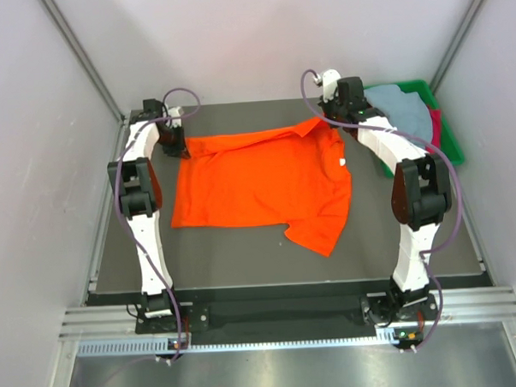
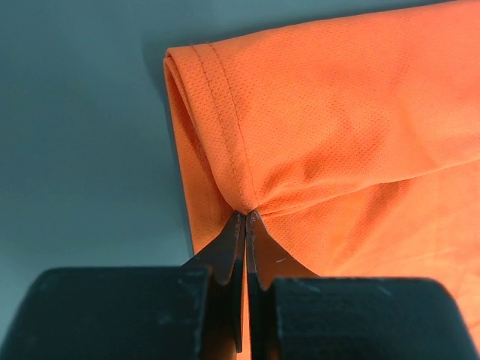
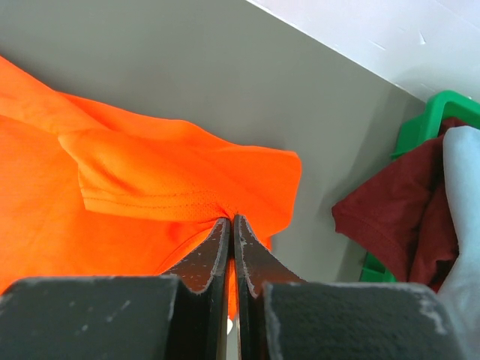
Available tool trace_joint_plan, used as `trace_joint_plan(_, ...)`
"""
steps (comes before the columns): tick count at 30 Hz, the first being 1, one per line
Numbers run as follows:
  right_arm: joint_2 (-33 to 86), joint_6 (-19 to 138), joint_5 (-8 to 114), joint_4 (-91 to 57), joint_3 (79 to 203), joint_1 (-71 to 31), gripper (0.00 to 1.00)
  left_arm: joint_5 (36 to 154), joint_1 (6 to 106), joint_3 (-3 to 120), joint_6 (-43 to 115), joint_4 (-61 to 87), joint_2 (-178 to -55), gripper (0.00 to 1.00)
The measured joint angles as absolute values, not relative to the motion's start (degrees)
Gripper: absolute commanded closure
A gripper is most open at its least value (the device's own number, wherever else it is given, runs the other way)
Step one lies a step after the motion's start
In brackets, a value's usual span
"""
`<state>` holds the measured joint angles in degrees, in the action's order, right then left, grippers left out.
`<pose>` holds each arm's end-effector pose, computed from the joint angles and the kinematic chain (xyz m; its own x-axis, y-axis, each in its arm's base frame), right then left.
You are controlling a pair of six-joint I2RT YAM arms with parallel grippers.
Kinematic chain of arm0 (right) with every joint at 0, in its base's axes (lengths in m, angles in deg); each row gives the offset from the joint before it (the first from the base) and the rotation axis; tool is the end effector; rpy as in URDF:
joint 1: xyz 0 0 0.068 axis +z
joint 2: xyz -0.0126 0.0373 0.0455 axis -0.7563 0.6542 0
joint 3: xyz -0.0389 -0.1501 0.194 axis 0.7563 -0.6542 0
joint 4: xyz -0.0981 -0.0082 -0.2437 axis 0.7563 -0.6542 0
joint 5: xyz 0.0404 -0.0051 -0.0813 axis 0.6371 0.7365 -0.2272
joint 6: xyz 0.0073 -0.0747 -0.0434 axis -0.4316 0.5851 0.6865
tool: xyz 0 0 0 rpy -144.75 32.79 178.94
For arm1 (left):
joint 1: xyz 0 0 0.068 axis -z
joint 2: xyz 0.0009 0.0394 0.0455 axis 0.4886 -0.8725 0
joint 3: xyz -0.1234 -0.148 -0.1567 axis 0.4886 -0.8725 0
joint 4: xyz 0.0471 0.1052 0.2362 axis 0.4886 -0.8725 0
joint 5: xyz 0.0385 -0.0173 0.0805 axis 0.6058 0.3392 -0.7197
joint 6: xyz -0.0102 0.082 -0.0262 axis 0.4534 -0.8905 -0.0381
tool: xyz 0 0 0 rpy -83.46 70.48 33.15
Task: Fold and stack the t-shirts
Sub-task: Fold the tshirt
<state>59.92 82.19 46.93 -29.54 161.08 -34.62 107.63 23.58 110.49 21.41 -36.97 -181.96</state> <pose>0.4828 0.1275 0.2303 -0.4116 -0.3883 -0.8245 -0.4034 0.8889 -0.2172 0.5215 0.0244 0.1199 -0.8934 -0.0377 -0.4477 0.1084 0.9490 -0.2962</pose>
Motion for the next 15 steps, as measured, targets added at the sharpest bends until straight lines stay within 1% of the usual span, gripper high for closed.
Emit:
trace_joint_plan(4, 59.9, 82.2, 46.9, -29.6, 161.1, -34.6, 1.00, 107.6, 23.4, 110.5, 21.4, -36.9, -181.1, 1.00)
trace_joint_plan(11, 59.9, 82.2, 46.9, -29.5, 161.1, -34.6, 1.00, 108.0, 23.0, 110.6, 21.4, -35.5, -174.2, 1.00)
trace_joint_plan(15, 59.9, 82.2, 46.8, -29.5, 161.1, -34.6, 1.00, 108.5, 23.0, 110.6, 21.4, -35.3, -172.2, 1.00)
